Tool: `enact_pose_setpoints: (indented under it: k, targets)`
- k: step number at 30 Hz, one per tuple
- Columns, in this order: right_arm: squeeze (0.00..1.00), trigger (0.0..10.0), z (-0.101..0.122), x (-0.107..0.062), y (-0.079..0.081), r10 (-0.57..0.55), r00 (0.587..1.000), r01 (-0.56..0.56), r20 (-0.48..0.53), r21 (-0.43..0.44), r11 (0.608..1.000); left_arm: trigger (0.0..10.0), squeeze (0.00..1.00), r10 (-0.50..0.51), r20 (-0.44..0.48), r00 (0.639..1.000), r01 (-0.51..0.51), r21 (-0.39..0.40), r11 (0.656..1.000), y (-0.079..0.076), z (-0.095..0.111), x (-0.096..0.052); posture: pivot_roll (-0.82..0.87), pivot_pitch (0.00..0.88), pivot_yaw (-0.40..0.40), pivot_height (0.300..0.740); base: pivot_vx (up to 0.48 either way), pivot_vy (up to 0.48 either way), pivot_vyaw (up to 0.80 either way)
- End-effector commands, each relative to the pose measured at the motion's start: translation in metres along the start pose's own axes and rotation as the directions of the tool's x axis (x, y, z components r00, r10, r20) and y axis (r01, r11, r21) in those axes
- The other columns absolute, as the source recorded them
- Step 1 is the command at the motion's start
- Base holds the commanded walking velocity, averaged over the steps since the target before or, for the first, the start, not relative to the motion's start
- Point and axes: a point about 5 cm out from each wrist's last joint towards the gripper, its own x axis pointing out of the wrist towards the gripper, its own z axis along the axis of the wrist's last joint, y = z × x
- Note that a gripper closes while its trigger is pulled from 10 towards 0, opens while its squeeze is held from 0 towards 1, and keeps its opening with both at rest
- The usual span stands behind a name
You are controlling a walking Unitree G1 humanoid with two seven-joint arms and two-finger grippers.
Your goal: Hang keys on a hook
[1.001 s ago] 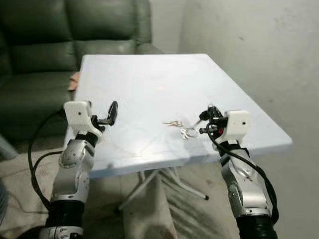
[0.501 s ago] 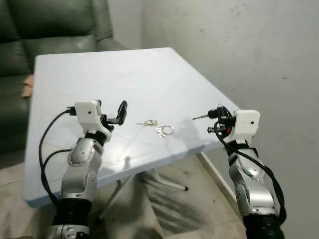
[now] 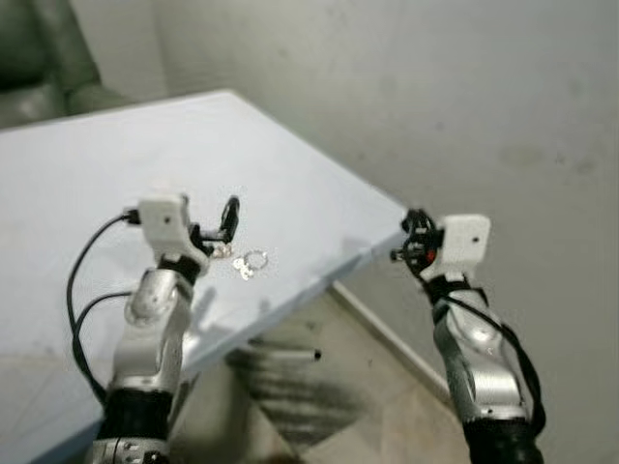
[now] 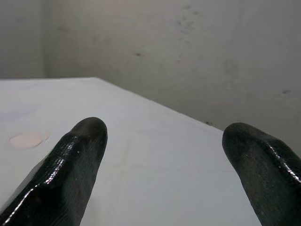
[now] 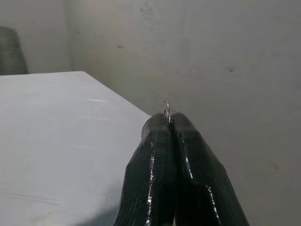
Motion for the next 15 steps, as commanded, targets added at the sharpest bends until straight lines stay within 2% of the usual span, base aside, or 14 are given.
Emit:
enact_pose_setpoints:
  k: [1,15]
  targets:
    - [0.00,10.0,0.0035,-0.0024,-0.0108,-0.030,0.999,0.031,0.010,-0.013,0.999,10.0,0.00,-0.039,-0.009,0.999,0.039,-0.008,0.999,-0.0125,-0.0036,0.0009,-0.03,0.000,-0.027,0.740,0.000,0.000,-0.74]
    - [0.00,10.0,0.0019,-0.0054,-0.0123,-0.024,1.000,0.024,0.000,-0.024,0.999,10.0,0.00,-0.032,-0.020,0.999,0.033,0.048,0.998,-0.0155,-0.0095,-0.0047,-0.03,0.000,-0.034,0.740,0.000,0.000,-0.74]
